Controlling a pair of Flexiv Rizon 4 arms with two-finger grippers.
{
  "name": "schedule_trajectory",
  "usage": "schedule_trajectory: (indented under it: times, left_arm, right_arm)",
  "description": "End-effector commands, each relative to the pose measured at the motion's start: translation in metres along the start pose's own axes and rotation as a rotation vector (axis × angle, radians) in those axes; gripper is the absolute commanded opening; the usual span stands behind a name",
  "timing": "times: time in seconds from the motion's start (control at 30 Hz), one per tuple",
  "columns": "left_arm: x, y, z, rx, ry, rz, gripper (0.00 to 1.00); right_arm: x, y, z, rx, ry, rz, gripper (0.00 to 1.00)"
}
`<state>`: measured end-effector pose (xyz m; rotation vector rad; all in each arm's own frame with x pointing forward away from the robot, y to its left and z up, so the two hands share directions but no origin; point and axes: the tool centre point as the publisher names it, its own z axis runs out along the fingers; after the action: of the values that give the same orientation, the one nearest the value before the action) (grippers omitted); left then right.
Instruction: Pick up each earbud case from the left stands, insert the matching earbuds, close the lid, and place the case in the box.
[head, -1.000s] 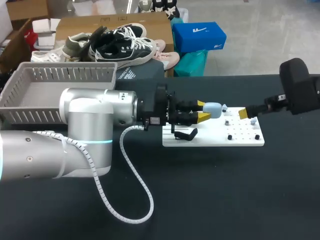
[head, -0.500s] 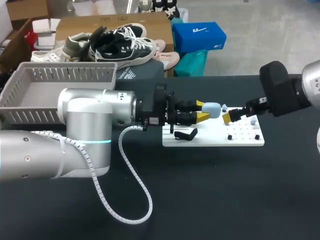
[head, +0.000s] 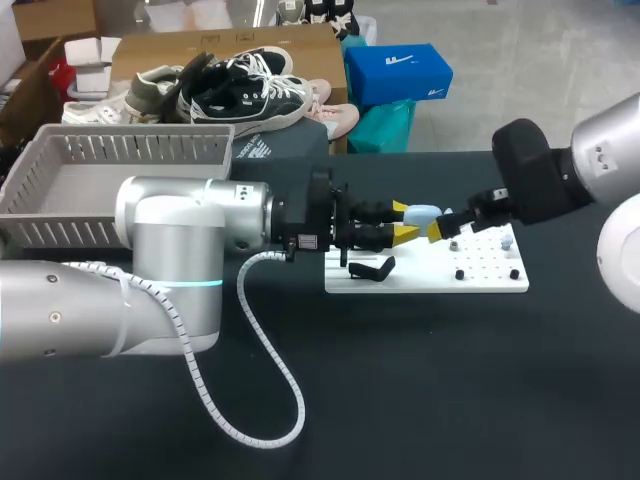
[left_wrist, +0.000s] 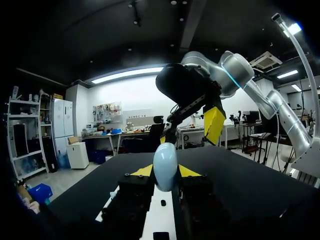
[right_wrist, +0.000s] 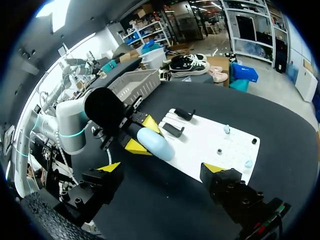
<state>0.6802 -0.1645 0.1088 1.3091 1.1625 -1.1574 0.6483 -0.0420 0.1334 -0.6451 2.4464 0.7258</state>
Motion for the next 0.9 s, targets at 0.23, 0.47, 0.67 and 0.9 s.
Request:
schedule_trajectory:
  times: [0.23, 0.47, 0.67, 0.9]
  left_arm:
    - [0.000, -0.002, 0.000, -0.007, 0.000, 0.002, 0.00]
    - [0.000, -0.002, 0.000, -0.007, 0.000, 0.002, 0.00]
    - [0.000, -0.002, 0.000, -0.007, 0.000, 0.002, 0.00]
    - [0.000, -0.002, 0.000, -0.007, 0.000, 0.002, 0.00]
  right_arm:
    - [-0.007, -0.007, 0.010, -0.019, 0.016, 0.000, 1.00]
    - [-0.008, -0.011, 0.015, -0.009, 0.028, 0.005, 1.00]
    - [-0.007, -0.017, 0.019, 0.005, 0.036, 0.016, 1.00]
    - [-0.007, -0.021, 0.020, 0.014, 0.037, 0.026, 1.00]
